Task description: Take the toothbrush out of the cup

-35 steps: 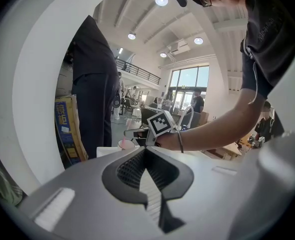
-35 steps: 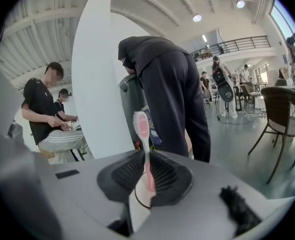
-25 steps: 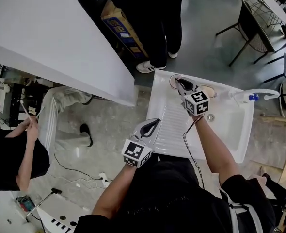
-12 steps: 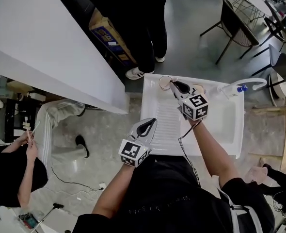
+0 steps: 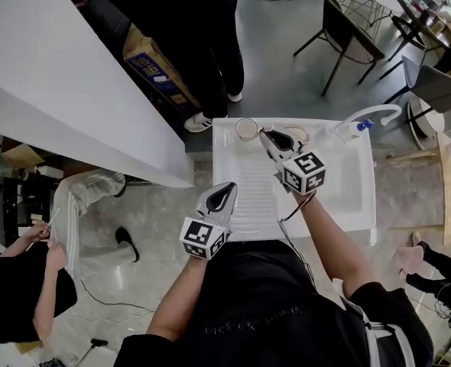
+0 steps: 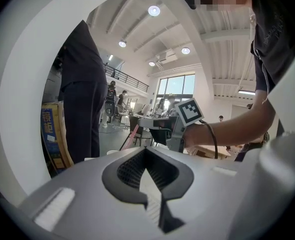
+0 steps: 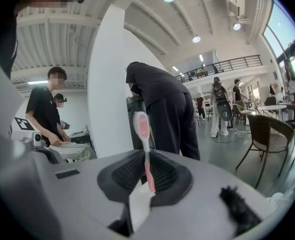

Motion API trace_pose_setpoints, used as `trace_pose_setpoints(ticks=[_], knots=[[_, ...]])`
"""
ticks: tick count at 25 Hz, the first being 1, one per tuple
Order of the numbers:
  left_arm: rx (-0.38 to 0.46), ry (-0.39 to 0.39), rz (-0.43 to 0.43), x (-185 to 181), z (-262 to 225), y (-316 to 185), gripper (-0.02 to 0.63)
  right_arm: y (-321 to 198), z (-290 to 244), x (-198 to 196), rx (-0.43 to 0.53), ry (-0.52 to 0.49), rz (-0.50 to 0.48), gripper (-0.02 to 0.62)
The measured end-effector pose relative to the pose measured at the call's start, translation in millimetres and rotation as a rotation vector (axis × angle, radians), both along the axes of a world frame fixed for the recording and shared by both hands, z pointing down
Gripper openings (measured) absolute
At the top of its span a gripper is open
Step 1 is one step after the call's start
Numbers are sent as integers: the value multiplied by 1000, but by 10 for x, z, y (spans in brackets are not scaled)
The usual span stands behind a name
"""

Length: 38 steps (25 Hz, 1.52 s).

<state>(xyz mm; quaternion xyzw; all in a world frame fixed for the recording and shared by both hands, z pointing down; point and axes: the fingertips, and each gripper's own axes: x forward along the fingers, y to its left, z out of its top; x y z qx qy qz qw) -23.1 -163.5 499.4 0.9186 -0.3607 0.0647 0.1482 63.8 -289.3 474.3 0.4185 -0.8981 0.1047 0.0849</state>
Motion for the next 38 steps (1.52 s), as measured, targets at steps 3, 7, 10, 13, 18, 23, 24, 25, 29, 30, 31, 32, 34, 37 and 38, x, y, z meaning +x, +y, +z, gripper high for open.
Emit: trace_pose_setpoints(ticks=[3,7,10,13,18,23,24,25,29,30,31,32,34,37,38], knots=[[11,3,2,-20,-43,21,8,89,-16,36,-5,-5,15,38],[17,0,8,-25,-42,60,8,216,-2,56,0,10,26,38],[43,-34,31,20,-46,107,8,301,-36,59,24,32,27,38],[45,-30,42,52,-65,142,8,367,-58,61,22,19,28,38],[45,-29,58,72,-70,159,8,421,-56,34,13,0,38,38],[54,-20,71,77,-112,149,8,524,-101,-22,22,7,22,38],[54,-19,70,75,-116,144,8,546,-114,-32,25,8,21,38],[54,-18,71,73,-120,140,8,568,-127,-37,27,6,22,38],[61,-17,80,85,-143,134,8,668,-159,-17,28,-4,35,38],[64,-18,82,94,-151,133,8,697,-159,-4,28,-4,37,38],[67,-18,85,104,-158,131,8,726,-153,9,26,-4,39,38],[70,-18,88,114,-166,129,8,756,-142,21,23,-3,39,38],[73,-19,94,134,-178,126,8,813,-117,43,17,0,37,38],[71,-23,101,154,-169,131,6,876,-86,70,5,-5,43,38],[70,-23,104,157,-163,132,8,891,-78,74,1,-11,48,38]])
